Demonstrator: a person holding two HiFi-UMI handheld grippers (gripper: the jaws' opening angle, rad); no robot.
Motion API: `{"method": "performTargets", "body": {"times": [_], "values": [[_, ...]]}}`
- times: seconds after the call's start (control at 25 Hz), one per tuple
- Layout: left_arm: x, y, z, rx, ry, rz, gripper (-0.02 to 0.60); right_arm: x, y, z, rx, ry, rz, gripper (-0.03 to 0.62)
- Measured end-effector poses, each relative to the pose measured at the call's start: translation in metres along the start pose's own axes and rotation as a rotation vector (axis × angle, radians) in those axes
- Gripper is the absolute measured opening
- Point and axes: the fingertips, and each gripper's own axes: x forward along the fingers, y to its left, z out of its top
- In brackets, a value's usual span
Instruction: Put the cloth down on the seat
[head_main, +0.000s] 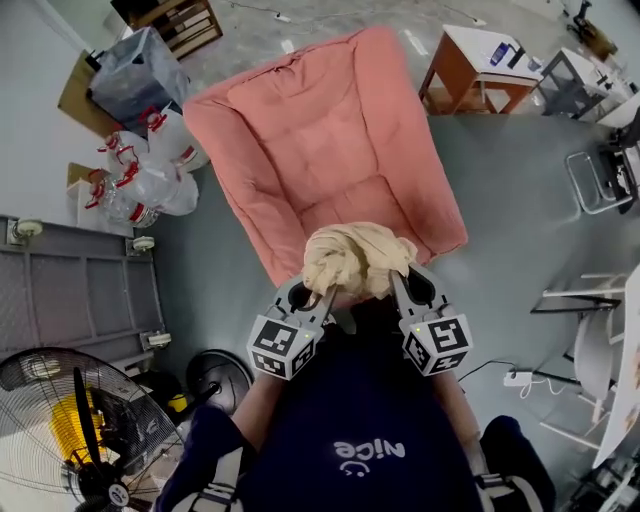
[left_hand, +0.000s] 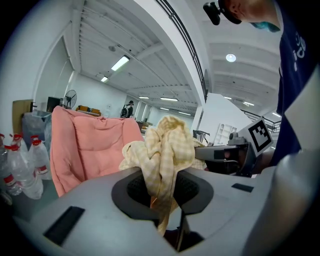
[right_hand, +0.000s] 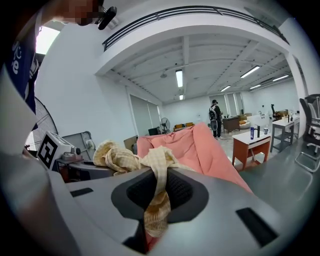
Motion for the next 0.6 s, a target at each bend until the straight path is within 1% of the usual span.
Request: {"method": "performTargets", "body": {"times": [0.16, 0.4, 0.6], "values": [[0.019, 0.017, 0.013, -0.018, 0.003, 0.065, 0.083, 0.028, -0.016, 0.010, -0.056, 0.025, 0.044, 0.064], [0.052, 0.030, 0.023, -0.030, 0.015, 0.119, 0.083, 0.057, -0.047, 0.028, -0.067, 0.037, 0.097, 0.064], [0.078, 0.039, 0.032, -0.040, 0.006, 0.183, 0.083, 0.082, -0.073, 0.039, -0.084, 0.053, 0.158, 0.064]]}}
